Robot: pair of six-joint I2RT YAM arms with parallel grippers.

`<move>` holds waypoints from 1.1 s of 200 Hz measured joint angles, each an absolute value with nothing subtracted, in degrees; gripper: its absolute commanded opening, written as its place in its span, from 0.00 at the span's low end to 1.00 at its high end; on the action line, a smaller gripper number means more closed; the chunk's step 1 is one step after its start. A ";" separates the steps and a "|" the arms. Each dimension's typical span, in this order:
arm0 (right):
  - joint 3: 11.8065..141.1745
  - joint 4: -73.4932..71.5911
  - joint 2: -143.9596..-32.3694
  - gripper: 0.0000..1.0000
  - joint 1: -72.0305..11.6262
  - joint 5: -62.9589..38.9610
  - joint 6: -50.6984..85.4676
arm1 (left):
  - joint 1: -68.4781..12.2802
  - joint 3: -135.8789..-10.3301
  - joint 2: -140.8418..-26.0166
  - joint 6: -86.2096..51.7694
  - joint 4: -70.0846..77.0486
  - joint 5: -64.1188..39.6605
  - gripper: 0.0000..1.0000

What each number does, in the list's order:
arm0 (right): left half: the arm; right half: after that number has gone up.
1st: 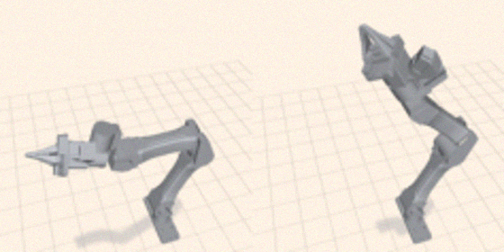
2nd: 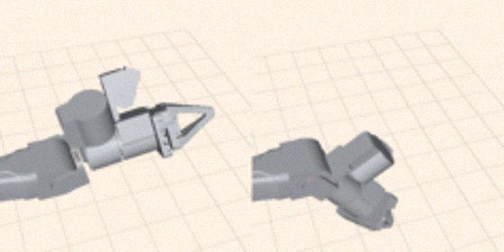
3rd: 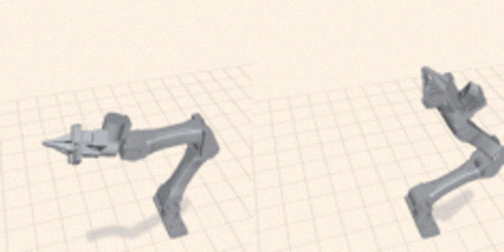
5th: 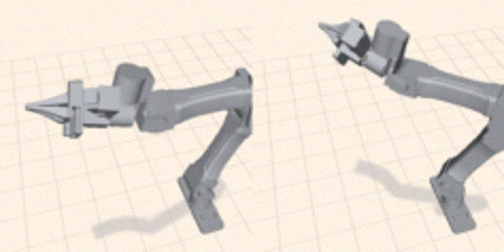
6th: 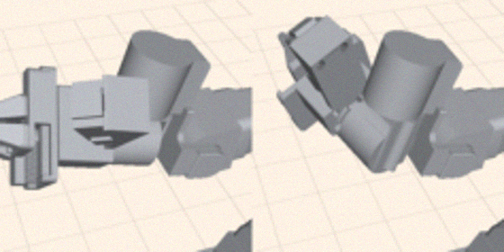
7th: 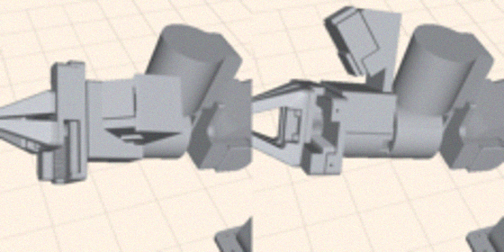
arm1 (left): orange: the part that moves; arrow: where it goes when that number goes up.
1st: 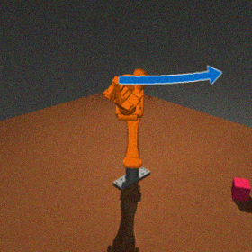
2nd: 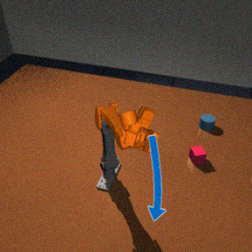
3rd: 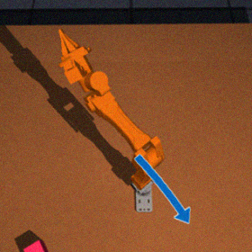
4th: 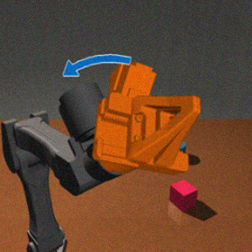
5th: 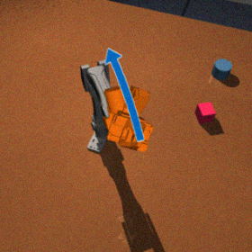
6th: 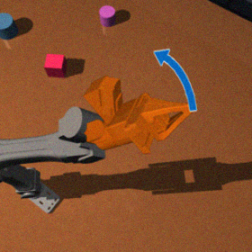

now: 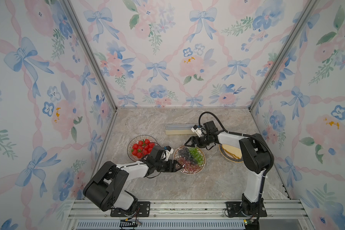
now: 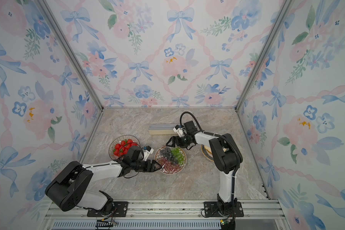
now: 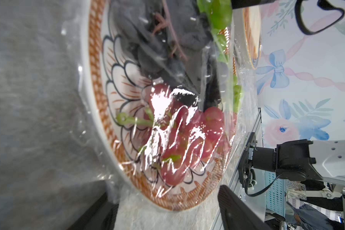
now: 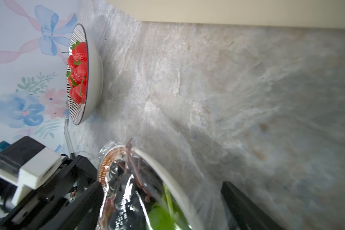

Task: Wrap the plate with plastic wrap
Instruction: Cover the plate with plastic wrap, then move the plate to the center of the board.

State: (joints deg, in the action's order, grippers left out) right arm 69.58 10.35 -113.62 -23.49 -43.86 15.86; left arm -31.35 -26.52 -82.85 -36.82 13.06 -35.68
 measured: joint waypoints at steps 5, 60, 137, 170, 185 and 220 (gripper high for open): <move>69.58 10.35 -113.62 0.92 -23.49 -44.58 15.88 | -31.55 -26.76 -83.20 -37.04 13.45 -35.68 0.80; 67.61 11.35 -110.52 0.99 -22.11 -42.70 15.55 | -34.04 -29.85 -86.65 -39.33 15.77 -35.92 0.80; 62.48 18.72 -85.36 0.97 -18.96 -19.62 13.34 | -40.01 -37.95 -95.66 -40.12 18.55 -35.46 0.79; 62.59 24.01 -83.33 0.98 -26.30 -6.94 12.34 | -39.92 -36.80 -92.53 -39.22 18.26 -28.36 0.81; 63.90 26.26 -84.99 0.99 -31.35 -1.48 12.29 | -39.48 -35.03 -86.85 -37.54 15.00 -22.46 0.82; 73.34 29.12 -94.72 0.93 -40.93 7.31 10.72 | -35.09 -32.82 -72.36 -33.95 8.64 -12.03 0.82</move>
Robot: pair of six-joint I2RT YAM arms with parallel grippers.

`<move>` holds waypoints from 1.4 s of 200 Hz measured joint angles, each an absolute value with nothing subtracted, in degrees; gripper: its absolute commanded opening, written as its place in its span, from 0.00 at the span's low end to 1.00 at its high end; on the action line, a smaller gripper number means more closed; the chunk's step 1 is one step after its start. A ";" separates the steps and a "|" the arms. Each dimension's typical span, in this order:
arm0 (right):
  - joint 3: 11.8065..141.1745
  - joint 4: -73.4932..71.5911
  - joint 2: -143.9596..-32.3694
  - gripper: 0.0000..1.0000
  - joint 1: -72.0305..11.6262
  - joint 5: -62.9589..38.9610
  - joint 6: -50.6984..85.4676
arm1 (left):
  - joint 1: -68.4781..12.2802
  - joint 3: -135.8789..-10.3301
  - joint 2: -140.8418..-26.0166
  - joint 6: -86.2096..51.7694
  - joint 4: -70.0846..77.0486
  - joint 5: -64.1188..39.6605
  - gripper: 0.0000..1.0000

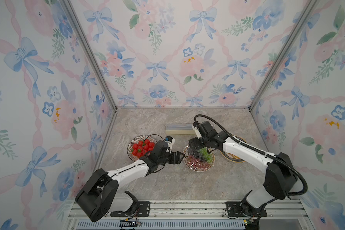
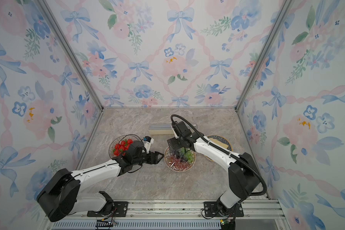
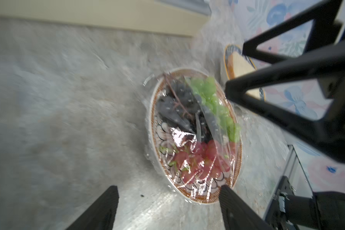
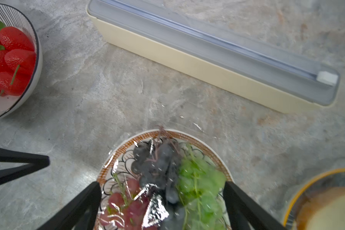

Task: Wrap the plate with plastic wrap
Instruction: Move the plate to the center of the board.

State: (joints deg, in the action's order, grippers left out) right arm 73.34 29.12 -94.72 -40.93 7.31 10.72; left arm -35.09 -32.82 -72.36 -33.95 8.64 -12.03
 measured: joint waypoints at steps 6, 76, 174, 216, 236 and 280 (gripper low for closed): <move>75.29 29.39 -96.68 0.92 -42.00 8.21 10.41 | -33.65 -32.40 -70.22 -33.50 7.92 -10.79 0.82; 91.70 33.98 -117.30 0.86 -50.54 14.24 4.95 | -12.27 -30.30 -58.63 -31.90 3.01 -7.03 0.85; 91.55 42.15 -119.74 0.63 -51.75 22.15 -3.75 | 1.28 -33.91 -59.81 -29.91 2.33 -11.97 0.85; 88.01 43.13 -117.91 0.57 -50.46 23.92 -4.89 | 5.21 -36.05 -60.40 -29.39 2.00 -12.49 0.85; 85.14 43.35 -115.94 0.55 -49.25 24.14 -5.10 | 5.65 -36.99 -61.32 -28.93 2.00 -12.71 0.85; 77.12 44.25 -109.97 0.53 -46.85 23.35 -4.49 | 7.86 -38.83 -62.15 -28.51 1.45 -12.47 0.86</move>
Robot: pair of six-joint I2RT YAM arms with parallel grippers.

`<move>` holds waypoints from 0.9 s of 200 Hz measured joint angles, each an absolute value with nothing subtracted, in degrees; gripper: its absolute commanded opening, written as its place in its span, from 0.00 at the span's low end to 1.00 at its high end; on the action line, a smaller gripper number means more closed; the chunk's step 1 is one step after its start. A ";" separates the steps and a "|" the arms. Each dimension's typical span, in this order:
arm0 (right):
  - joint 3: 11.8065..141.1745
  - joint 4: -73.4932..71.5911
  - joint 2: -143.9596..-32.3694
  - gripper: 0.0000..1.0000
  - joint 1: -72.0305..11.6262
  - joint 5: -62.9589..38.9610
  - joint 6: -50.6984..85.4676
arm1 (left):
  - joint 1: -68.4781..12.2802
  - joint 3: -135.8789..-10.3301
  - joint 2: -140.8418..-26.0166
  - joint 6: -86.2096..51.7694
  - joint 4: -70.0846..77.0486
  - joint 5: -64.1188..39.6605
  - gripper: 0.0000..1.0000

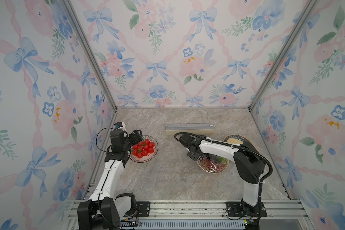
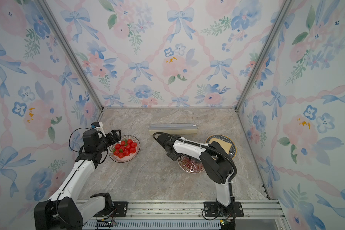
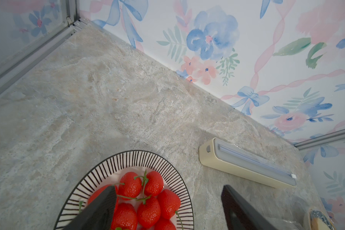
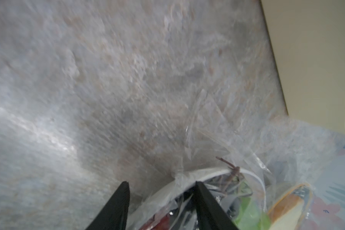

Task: Wrap the plate with plastic wrap
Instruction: Move the plate to the center of the board.

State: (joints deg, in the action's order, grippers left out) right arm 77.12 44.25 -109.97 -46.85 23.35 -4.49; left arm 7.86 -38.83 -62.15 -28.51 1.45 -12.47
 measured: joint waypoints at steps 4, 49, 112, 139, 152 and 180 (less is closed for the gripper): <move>76.38 44.27 -109.40 0.53 -46.57 23.18 -4.49 | 8.10 -39.13 -62.26 -28.49 1.45 -12.45 0.86; 68.20 46.35 -103.59 0.53 -43.03 21.78 -2.81 | 9.50 -42.35 -63.22 -28.51 1.58 -10.11 0.88; 65.23 50.30 -99.66 0.62 -40.45 21.65 1.48 | 13.80 -43.72 -67.24 -29.41 2.13 -2.87 0.94; 65.69 48.40 -96.01 0.75 -40.42 18.92 2.33 | 16.49 -42.83 -71.18 -31.38 5.91 -2.68 0.98; 66.30 46.09 -93.80 0.81 -40.42 16.84 2.74 | 17.67 -41.50 -73.60 -32.29 8.64 -3.95 0.98; 67.81 39.46 -90.26 0.88 -40.42 11.92 3.40 | 18.92 -40.12 -80.14 -33.39 13.72 -7.03 0.98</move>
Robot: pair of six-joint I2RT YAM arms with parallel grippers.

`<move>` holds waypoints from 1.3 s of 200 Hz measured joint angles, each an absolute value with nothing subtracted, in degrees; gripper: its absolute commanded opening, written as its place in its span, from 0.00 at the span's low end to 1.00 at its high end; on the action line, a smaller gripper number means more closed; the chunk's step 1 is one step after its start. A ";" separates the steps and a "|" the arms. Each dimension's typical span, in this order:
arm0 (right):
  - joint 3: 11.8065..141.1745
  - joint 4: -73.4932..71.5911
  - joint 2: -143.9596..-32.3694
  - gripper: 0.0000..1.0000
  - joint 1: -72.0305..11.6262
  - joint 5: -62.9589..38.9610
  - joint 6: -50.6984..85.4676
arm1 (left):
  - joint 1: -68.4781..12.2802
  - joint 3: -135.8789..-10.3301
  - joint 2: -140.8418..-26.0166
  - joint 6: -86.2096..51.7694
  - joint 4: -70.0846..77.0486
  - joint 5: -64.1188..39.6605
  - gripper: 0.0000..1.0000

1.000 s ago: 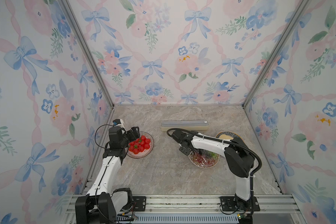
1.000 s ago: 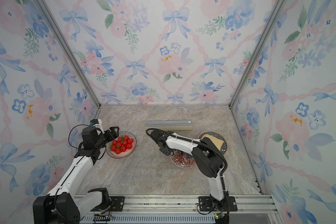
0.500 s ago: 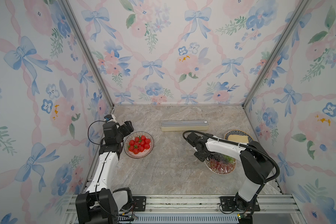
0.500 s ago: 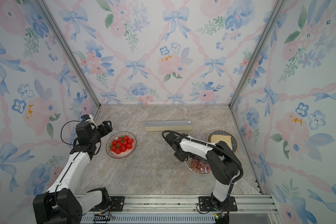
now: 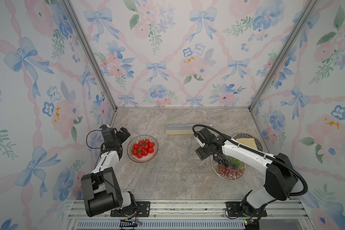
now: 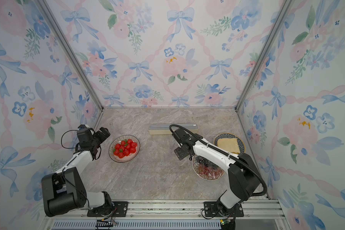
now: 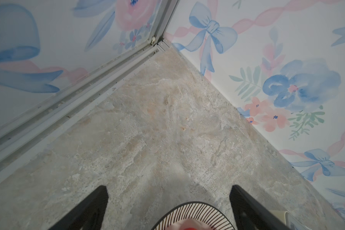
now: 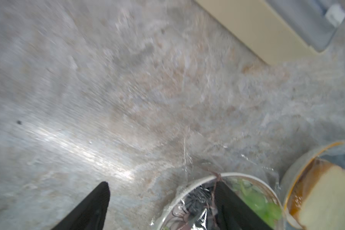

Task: Wrap the plate with plastic wrap
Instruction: Move the plate to the center of the board.

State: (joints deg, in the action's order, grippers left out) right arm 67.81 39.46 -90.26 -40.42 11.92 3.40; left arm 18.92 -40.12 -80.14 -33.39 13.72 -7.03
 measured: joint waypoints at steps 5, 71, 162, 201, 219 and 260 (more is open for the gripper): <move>67.88 38.30 -89.86 0.88 -40.36 11.03 3.64 | 19.07 -40.12 -81.34 -33.52 14.85 -7.81 0.98; 67.18 31.55 -89.21 0.88 -37.78 4.62 5.41 | 19.70 -40.82 -95.24 -33.74 22.24 -18.81 0.98; 66.41 30.72 -89.14 0.88 -36.80 2.94 6.31 | 9.04 -36.36 -95.37 -36.10 27.24 -26.68 0.98; 66.41 30.72 -89.25 0.88 -36.67 2.74 7.75 | -3.53 -30.39 -91.98 -41.60 30.04 -23.24 0.98; 66.41 30.74 -89.49 0.88 -36.40 2.52 8.45 | -10.37 -28.93 -91.26 -45.45 31.94 -20.93 0.98; 66.41 30.59 -89.67 0.88 -34.57 1.13 10.57 | -20.49 -29.45 -91.96 -51.90 33.93 -17.17 0.98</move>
State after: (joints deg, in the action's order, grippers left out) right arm 66.41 30.59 -89.67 -34.57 1.13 10.57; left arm -20.49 -29.45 -91.96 -51.90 33.93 -17.17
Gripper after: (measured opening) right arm 0.881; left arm 0.980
